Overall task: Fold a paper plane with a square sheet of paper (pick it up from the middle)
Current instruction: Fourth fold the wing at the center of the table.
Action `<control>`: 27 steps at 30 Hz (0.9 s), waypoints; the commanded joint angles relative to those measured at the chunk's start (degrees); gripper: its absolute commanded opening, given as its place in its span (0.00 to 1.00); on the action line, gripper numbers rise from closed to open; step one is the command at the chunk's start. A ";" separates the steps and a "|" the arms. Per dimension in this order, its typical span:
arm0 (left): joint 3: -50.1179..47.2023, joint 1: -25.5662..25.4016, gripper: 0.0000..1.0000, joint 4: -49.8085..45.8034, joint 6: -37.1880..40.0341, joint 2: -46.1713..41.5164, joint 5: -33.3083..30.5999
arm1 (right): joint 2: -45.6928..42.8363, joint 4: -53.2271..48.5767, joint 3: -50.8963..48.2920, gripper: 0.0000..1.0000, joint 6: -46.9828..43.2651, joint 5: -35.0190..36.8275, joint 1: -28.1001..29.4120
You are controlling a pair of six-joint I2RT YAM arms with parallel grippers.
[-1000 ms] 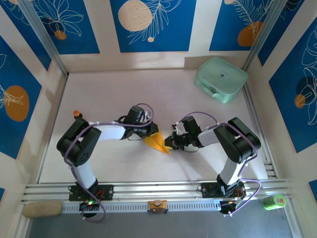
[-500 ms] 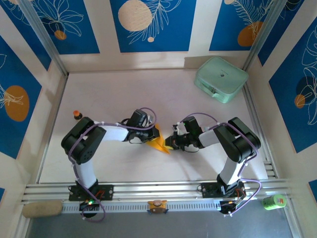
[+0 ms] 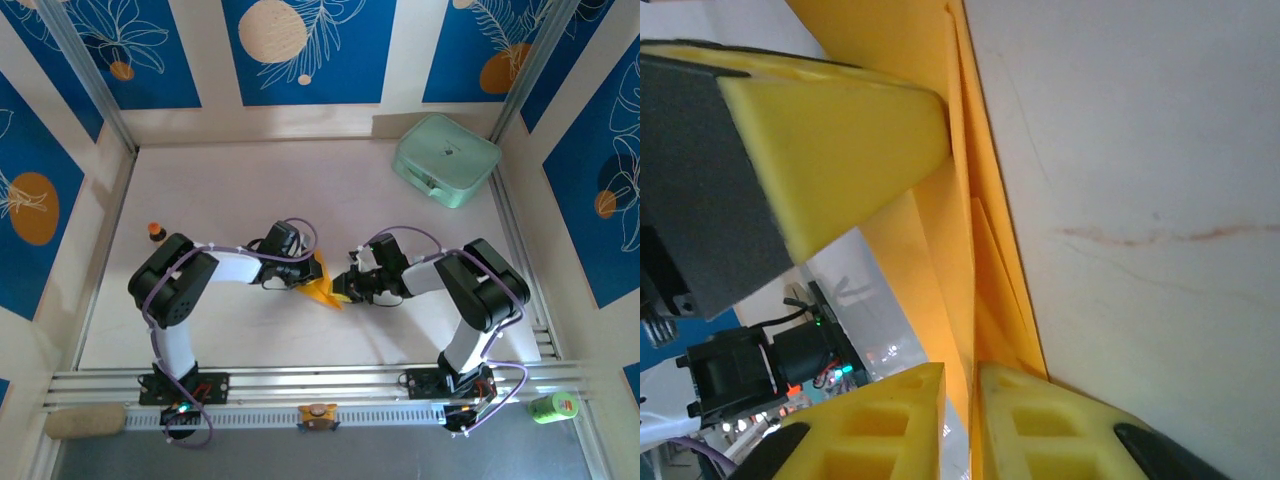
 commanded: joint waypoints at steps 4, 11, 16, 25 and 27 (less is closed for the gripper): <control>0.32 0.05 0.05 -3.38 1.40 1.81 -1.41 | -3.00 -10.84 1.41 0.20 -4.21 1.66 0.93; 0.23 0.03 0.05 -2.69 1.11 2.07 -0.97 | -3.03 -17.22 2.68 0.21 -8.38 5.08 2.44; 0.32 0.03 0.05 -2.76 1.07 2.05 -0.98 | -2.17 -16.91 2.41 0.16 -8.31 5.39 2.71; -0.04 0.35 0.05 -2.76 1.16 1.82 -1.02 | -1.79 -14.25 0.99 0.09 -6.77 3.72 2.12; -0.08 0.40 0.05 -2.76 1.17 1.89 -1.03 | -2.34 -14.21 0.91 0.12 -6.68 3.21 1.83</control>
